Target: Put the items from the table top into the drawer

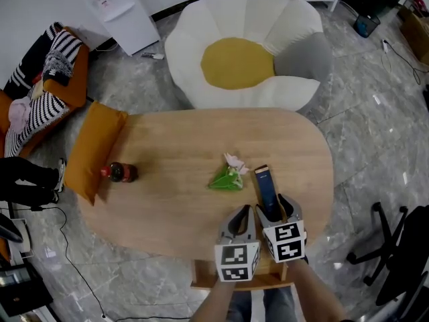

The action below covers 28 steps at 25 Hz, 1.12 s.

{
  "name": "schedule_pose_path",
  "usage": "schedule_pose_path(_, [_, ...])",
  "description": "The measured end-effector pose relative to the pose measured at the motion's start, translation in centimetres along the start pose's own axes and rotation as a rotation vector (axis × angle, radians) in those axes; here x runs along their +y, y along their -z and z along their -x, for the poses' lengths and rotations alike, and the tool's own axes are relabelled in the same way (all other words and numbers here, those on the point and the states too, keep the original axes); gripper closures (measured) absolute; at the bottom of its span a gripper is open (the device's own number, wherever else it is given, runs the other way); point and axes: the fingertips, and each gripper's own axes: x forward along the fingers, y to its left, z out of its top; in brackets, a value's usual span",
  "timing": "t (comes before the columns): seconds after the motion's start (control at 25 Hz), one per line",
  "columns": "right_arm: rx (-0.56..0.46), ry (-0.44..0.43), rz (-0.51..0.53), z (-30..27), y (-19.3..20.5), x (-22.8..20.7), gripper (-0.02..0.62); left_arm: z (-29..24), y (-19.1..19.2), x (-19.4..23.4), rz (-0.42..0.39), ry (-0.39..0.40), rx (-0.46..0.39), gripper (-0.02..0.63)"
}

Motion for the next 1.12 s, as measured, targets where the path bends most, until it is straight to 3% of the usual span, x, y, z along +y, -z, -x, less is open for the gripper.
schedule_pose_path(0.32, [0.045,-0.005,0.002,-1.1,0.9,-0.3,0.319,-0.7,1.3,0.3,-0.009,-0.001,0.037,0.594])
schedule_pose_path(0.52, [0.044,0.038,0.029,-1.2,1.1,-0.9,0.383,-0.8,2.3,0.7,0.004,-0.012,0.056,0.594])
schedule_pose_path(0.64, [0.062,0.053,0.035,-1.2,1.1,-1.0,0.390,-0.9,2.5,0.7,0.011,-0.010,0.068,0.594])
schedule_pose_path(1.12, [0.034,0.020,0.015,0.6,0.1,-0.1,0.399,0.2,1.9,0.9,0.050,-0.010,0.057,0.594])
